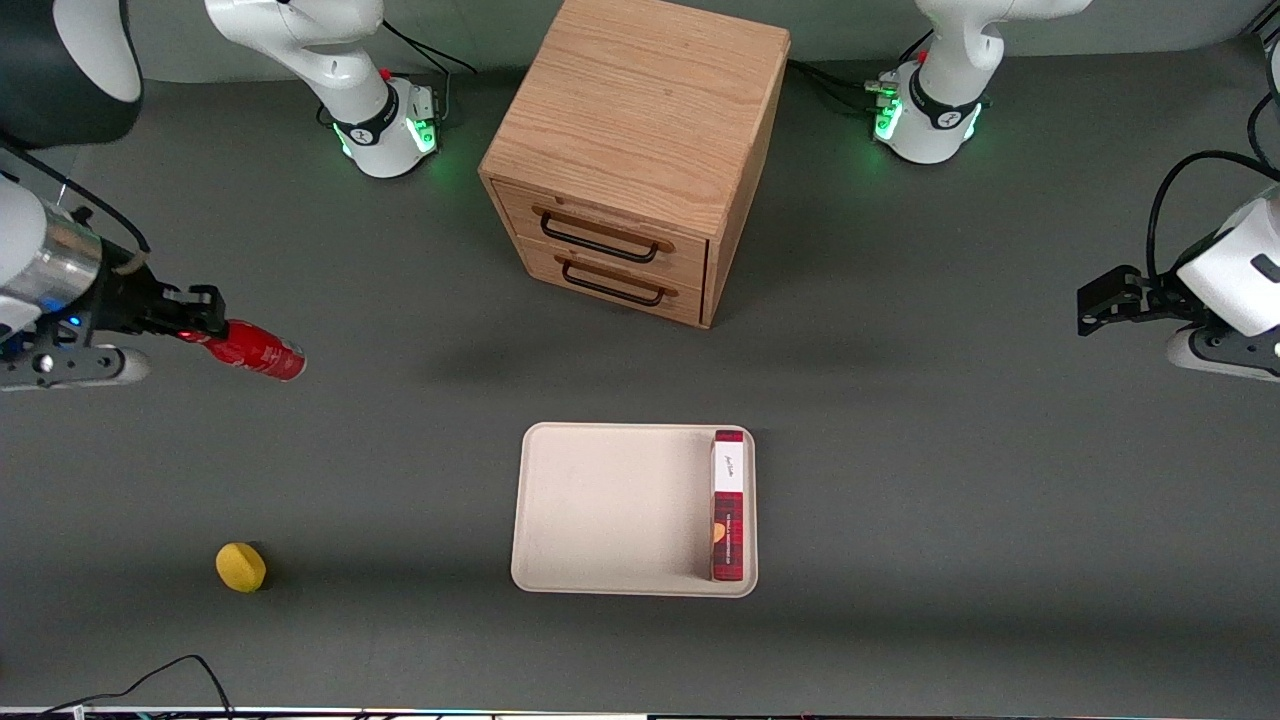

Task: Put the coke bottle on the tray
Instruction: 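Lift the bottle and carry it over the cream tray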

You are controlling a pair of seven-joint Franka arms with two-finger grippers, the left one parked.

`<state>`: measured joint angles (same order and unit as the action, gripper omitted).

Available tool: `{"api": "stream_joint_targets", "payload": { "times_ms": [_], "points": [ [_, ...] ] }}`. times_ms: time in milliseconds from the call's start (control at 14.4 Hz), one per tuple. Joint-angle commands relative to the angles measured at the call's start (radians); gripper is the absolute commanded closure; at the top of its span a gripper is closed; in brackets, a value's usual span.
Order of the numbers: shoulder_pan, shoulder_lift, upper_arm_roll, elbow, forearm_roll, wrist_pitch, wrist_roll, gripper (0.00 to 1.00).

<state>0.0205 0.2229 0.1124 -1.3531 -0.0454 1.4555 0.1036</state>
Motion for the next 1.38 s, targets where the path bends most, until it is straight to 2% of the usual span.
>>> {"api": "stream_joint_targets", "payload": {
  "times_ms": [0,138,415,692,969,1177,1315],
  "points": [
    [0.06,0.133,0.004,0.138,0.027,0.002,0.118,1.0],
    [0.13,0.193,0.004,0.163,0.039,0.09,0.183,1.0],
    [0.228,0.277,0.004,0.164,0.039,0.325,0.168,1.0],
    [0.318,0.413,-0.008,0.184,0.012,0.563,0.168,1.0],
    [0.338,0.576,-0.016,0.298,0.01,0.638,0.168,1.0],
    [0.337,0.61,-0.017,0.296,0.007,0.681,0.166,1.0],
    [0.337,0.625,-0.028,0.295,-0.028,0.683,0.166,1.0]
  ]
}}
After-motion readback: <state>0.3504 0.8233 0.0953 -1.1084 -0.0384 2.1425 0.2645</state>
